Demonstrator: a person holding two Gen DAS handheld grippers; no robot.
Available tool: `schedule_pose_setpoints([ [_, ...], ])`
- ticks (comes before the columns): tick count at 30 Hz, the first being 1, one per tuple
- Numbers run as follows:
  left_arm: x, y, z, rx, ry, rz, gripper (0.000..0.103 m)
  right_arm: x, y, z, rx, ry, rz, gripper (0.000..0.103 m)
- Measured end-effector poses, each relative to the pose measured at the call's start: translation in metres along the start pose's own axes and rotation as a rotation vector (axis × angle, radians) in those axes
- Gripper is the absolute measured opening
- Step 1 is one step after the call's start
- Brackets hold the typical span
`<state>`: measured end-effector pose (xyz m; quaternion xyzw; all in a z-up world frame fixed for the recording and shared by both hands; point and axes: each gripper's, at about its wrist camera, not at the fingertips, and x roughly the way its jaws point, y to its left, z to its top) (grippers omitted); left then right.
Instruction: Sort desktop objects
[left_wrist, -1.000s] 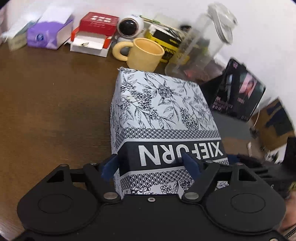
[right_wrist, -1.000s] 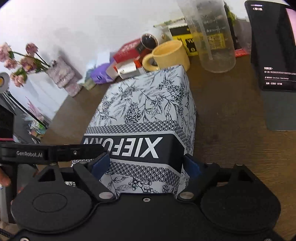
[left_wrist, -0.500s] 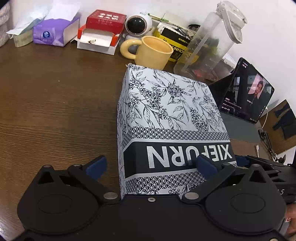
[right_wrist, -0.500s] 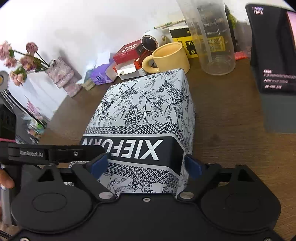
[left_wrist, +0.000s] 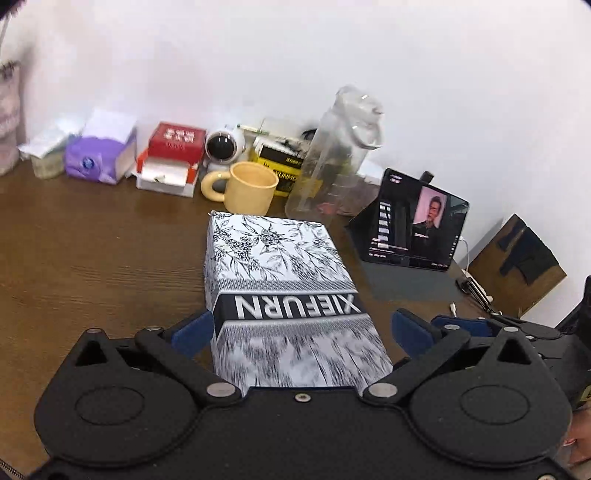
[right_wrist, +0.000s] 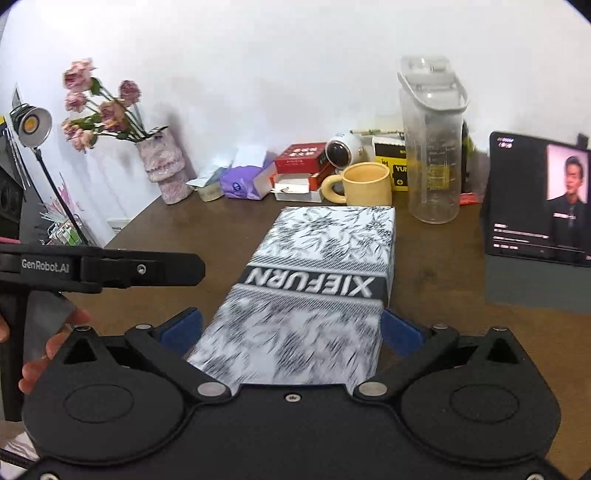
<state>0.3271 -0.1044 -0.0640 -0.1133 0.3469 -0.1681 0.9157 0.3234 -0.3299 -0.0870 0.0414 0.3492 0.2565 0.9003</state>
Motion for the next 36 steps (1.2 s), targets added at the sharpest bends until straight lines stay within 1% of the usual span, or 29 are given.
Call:
schedule_pose_setpoints([
  [2, -0.021, -0.007, -0.011, 0.016, -0.029, 0.019, 0.103, -0.020, 0.012, -0.010, -0.011, -0.010, -0.006, 0.103],
  [4, -0.046, -0.014, -0.025, 0.022, -0.062, 0.053, 0.103, -0.040, 0.024, -0.022, -0.022, -0.020, -0.009, 0.103],
  [8, -0.093, -0.022, -0.056, -0.005, -0.106, 0.107, 0.103, -0.084, 0.054, -0.052, -0.048, -0.052, -0.033, 0.103],
  [15, -0.163, -0.037, -0.114, -0.044, -0.115, 0.194, 0.103, -0.146, 0.095, -0.097, -0.048, -0.079, -0.064, 0.103],
  [19, -0.199, -0.045, -0.142, -0.064, -0.119, 0.236, 0.103, -0.172, 0.116, -0.114, -0.044, -0.073, -0.081, 0.103],
  [22, -0.221, -0.048, -0.156, -0.070, -0.122, 0.259, 0.103, -0.190, 0.129, -0.123, -0.047, -0.075, -0.097, 0.103],
  [26, -0.245, -0.048, -0.169, -0.095, -0.136, 0.287, 0.103, -0.206, 0.140, -0.129, -0.038, -0.076, -0.115, 0.103],
  [29, -0.260, -0.048, -0.177, -0.103, -0.127, 0.299, 0.103, -0.214, 0.148, -0.134, -0.026, -0.069, -0.135, 0.103],
  [33, -0.273, -0.048, -0.183, -0.068, -0.118, 0.350, 0.103, -0.215, 0.160, -0.142, -0.010, -0.051, -0.154, 0.103],
  [36, -0.277, -0.043, -0.185, -0.059, -0.115, 0.367, 0.103, -0.214, 0.169, -0.147, -0.002, -0.050, -0.185, 0.103],
])
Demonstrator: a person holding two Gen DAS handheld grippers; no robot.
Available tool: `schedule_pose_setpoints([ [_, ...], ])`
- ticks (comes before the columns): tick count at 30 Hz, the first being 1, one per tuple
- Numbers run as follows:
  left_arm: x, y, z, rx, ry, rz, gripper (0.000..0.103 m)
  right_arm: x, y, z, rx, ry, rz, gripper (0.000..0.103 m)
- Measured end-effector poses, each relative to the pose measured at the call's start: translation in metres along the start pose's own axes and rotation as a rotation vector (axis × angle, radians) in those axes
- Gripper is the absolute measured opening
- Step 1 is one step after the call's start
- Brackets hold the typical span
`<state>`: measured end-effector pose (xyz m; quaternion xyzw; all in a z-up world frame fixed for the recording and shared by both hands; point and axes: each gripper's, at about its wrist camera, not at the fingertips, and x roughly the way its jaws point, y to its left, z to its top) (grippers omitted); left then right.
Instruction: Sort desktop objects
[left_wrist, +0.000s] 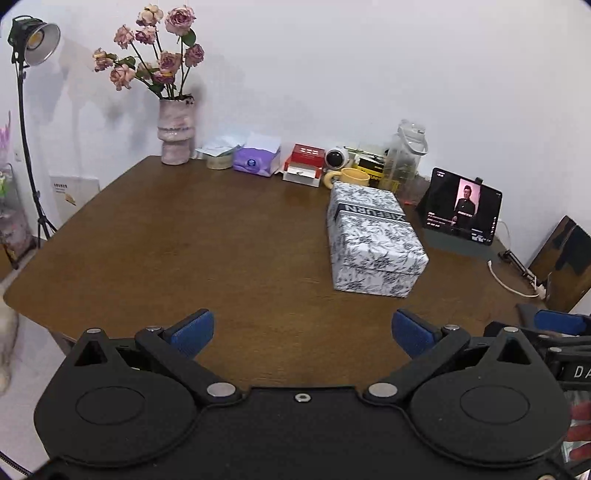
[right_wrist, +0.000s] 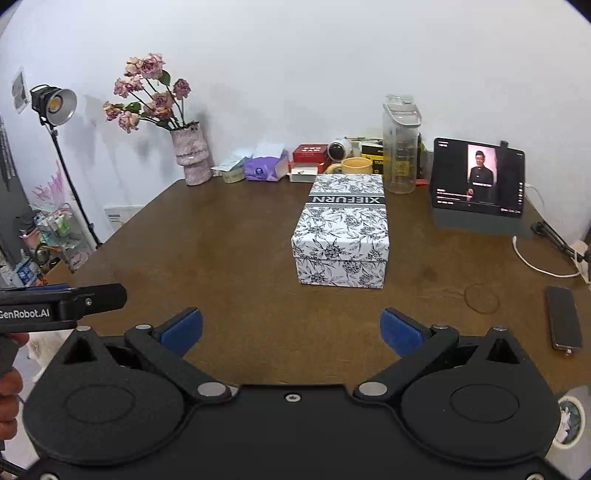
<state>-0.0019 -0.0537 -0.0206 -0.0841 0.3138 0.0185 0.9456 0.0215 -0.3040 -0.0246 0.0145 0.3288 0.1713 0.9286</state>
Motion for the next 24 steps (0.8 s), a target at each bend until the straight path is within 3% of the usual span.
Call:
schedule_pose_setpoints([
  [7, 0.009, 0.012, 0.004, 0.048, 0.039, 0.031, 0.103, 0.003, 0.017, -0.003, 0.026, 0.009, -0.028, 0.103],
  [14, 0.009, 0.017, 0.002, 0.051, 0.054, -0.020, 0.103, 0.007, 0.026, -0.006, 0.028, 0.023, -0.048, 0.103],
  [24, 0.012, 0.020, 0.001, 0.061, 0.068, -0.024, 0.103, 0.008, 0.030, -0.008, 0.031, 0.030, -0.055, 0.103],
])
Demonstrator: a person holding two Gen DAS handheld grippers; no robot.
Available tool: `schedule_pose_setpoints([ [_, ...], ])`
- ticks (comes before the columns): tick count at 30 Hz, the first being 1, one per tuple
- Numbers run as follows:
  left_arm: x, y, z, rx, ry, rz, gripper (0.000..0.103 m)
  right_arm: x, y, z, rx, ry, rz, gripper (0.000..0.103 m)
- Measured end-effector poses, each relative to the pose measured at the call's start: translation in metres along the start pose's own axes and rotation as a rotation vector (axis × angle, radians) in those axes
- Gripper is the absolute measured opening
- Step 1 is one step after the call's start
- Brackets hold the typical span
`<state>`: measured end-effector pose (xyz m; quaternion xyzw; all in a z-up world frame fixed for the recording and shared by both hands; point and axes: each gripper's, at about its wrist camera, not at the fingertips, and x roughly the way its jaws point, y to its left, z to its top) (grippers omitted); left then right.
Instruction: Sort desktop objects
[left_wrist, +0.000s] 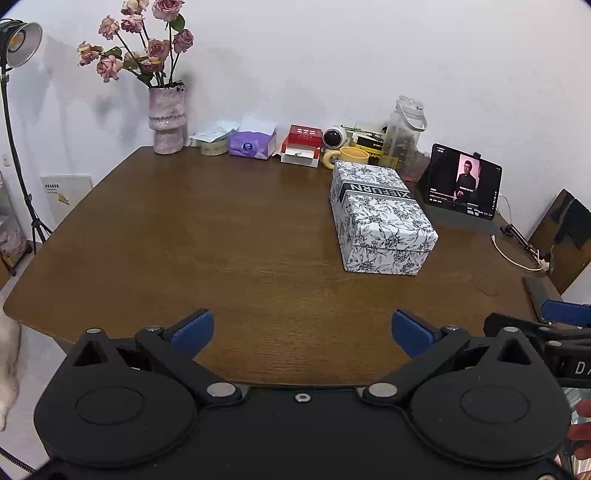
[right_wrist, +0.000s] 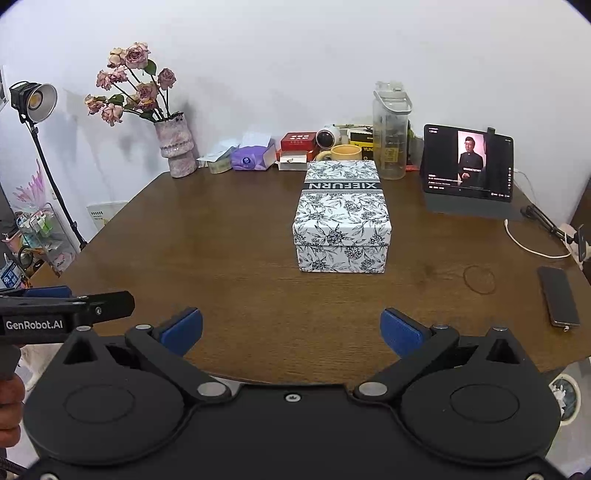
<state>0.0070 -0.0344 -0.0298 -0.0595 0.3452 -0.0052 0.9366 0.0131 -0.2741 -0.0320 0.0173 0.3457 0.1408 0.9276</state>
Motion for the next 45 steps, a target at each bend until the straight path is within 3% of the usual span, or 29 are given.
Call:
schedule_pose_setpoints([
  [23, 0.004, -0.005, 0.001, 0.018, 0.013, -0.031, 0.103, 0.002, -0.004, 0.000, 0.007, 0.002, -0.009, 0.103],
  [45, 0.011, -0.020, -0.001, 0.021, 0.012, 0.000, 0.103, 0.012, -0.014, -0.003, -0.003, 0.015, 0.015, 0.103],
])
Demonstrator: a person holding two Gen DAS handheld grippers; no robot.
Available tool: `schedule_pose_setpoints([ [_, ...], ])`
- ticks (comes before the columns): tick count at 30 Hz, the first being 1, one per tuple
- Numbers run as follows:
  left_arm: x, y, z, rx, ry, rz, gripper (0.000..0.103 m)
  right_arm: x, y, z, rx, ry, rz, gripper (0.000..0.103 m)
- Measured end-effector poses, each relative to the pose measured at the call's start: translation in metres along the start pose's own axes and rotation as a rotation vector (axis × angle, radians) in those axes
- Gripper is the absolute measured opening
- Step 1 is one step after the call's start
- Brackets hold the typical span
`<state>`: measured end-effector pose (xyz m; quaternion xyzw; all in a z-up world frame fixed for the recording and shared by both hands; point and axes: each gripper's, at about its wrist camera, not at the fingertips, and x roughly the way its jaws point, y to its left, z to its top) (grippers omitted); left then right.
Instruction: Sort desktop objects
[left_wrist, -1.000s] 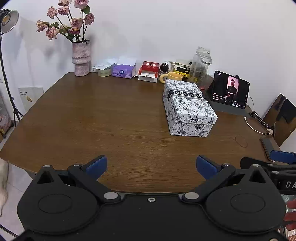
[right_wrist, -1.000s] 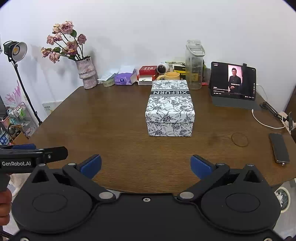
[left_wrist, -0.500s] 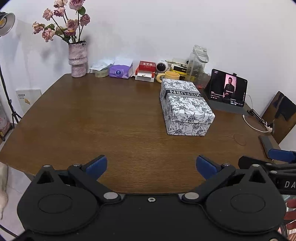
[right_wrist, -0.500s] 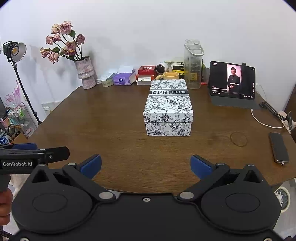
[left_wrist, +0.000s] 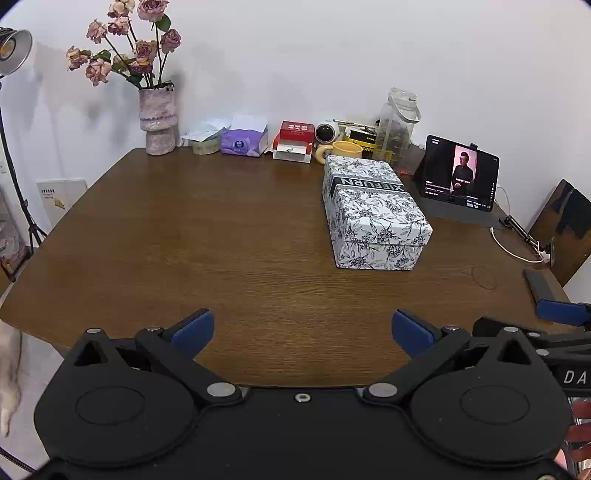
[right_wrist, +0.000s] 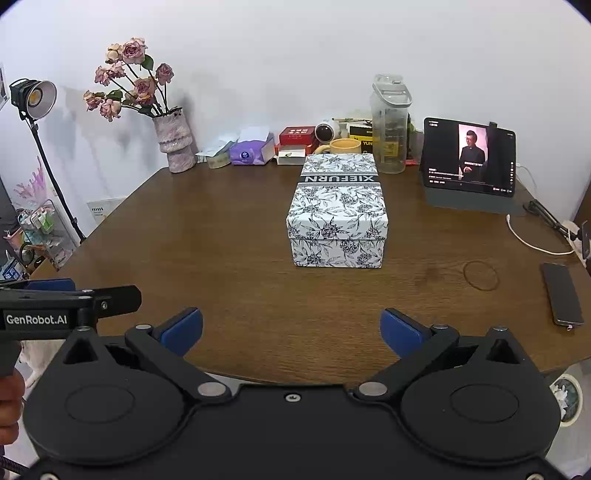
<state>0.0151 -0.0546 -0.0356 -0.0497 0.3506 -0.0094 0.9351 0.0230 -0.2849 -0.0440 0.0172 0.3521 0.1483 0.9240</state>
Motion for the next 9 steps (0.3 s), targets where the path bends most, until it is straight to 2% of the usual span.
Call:
schedule_pose_setpoints([
  [9, 0.0019, -0.0015, -0.0008, -0.035, -0.008, -0.012, 0.103, 0.0050, -0.0062, 0.0004, -0.014, 0.009, 0.008, 0.103],
])
